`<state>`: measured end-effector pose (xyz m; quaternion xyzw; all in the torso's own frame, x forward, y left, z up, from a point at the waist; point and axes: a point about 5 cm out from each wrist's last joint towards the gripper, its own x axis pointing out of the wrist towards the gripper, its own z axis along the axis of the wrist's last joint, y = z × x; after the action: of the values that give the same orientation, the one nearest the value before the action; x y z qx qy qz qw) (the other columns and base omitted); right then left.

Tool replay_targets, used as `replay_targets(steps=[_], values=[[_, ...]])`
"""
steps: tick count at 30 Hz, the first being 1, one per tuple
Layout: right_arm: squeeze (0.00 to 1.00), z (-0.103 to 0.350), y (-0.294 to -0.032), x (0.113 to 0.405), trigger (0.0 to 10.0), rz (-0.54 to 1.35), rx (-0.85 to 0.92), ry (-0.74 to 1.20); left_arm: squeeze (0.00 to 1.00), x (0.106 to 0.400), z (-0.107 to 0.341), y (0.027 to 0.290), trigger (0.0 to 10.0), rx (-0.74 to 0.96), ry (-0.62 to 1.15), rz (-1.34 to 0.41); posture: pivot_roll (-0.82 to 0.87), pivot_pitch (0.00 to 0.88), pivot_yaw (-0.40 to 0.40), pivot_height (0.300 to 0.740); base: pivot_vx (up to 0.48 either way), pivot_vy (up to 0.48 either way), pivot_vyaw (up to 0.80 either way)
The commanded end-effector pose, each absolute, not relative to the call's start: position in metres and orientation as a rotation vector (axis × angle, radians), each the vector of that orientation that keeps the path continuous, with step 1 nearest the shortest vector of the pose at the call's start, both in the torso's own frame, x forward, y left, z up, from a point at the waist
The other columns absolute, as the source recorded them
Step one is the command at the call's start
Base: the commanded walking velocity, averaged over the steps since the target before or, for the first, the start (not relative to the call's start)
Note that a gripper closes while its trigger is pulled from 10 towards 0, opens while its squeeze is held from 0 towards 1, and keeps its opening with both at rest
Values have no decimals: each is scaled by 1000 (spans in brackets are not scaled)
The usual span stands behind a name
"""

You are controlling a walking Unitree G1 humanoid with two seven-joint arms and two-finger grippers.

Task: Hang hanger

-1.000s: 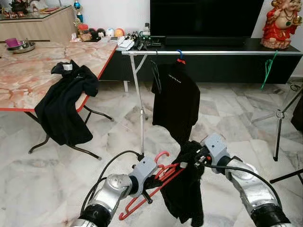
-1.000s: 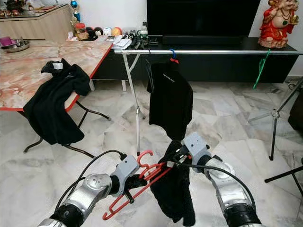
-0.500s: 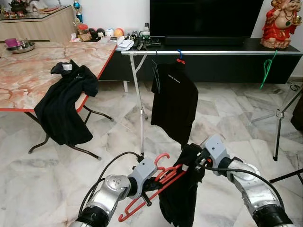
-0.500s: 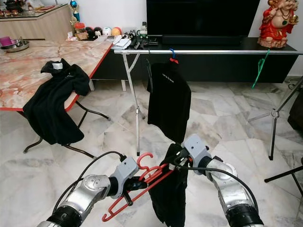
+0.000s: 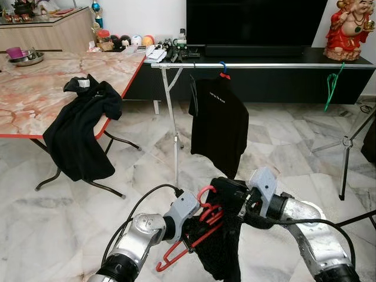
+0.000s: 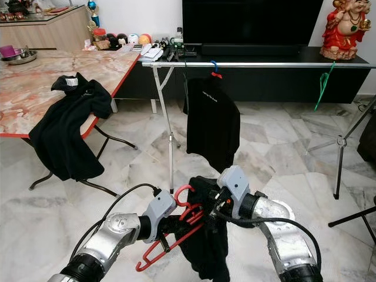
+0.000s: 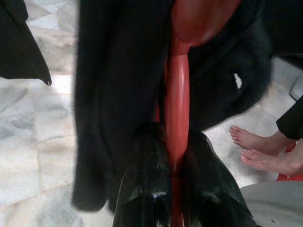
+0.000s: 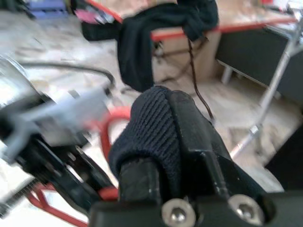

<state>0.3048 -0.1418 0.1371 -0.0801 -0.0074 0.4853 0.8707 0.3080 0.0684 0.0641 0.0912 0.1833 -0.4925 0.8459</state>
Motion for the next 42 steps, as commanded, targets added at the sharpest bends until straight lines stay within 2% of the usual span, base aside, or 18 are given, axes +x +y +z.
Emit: replay_targets(steps=[1, 4, 6, 8, 16, 19, 23, 34, 38, 39, 41, 42], values=[[0, 146, -137, 303, 10000, 1050, -173, -56, 0, 311, 68, 67, 10000, 195, 380, -1033, 37, 35, -10, 740, 0, 0, 0], [0, 141, -145, 310, 10000, 968, -229, -27, 0, 311, 68, 69, 10000, 189, 379, -1023, 39, 35, -13, 740, 0, 0, 0], [0, 130, -165, 327, 10000, 743, -346, 50, 0, 311, 68, 72, 10000, 176, 376, -1011, 40, 37, -14, 740, 0, 0, 0], [0, 126, -171, 331, 10000, 688, -367, 94, 0, 312, 69, 72, 10000, 169, 368, -997, 40, 36, -15, 740, 0, 0, 0], [0, 138, -152, 326, 10000, 759, -285, -17, 0, 316, 74, 73, 10000, 108, 347, -963, 40, 42, -13, 740, 0, 0, 0], [0, 145, -138, 314, 10000, 909, -183, -61, 0, 316, 77, 72, 10000, 77, 336, -968, 42, 42, -13, 740, 0, 0, 0], [0, 150, -134, 305, 10000, 994, -149, -78, 0, 316, 77, 72, 10000, 71, 334, -966, 40, 43, -13, 740, 0, 0, 0], [0, 120, -153, 312, 10000, 846, -250, 85, 0, 318, 79, 71, 10000, 44, 323, -939, 37, 42, -13, 740, 0, 0, 0], [0, 117, -151, 310, 10000, 859, -237, 95, 0, 323, 85, 73, 10000, 9, 293, -900, 36, 43, -13, 740, 0, 0, 0], [82, 116, -150, 309, 10000, 861, -224, 96, 0, 326, 91, 73, 10000, -41, 255, -880, 35, 42, -12, 740, 0, 0, 0], [82, 116, -150, 309, 10000, 862, -221, 97, 0, 327, 93, 73, 10000, -54, 248, -877, 35, 42, -12, 740, 0, 0, 0], [498, 115, -150, 309, 10000, 858, -222, 103, 0, 328, 96, 73, 10000, -73, 236, -879, 36, 41, -12, 740, 0, 0, 0]])
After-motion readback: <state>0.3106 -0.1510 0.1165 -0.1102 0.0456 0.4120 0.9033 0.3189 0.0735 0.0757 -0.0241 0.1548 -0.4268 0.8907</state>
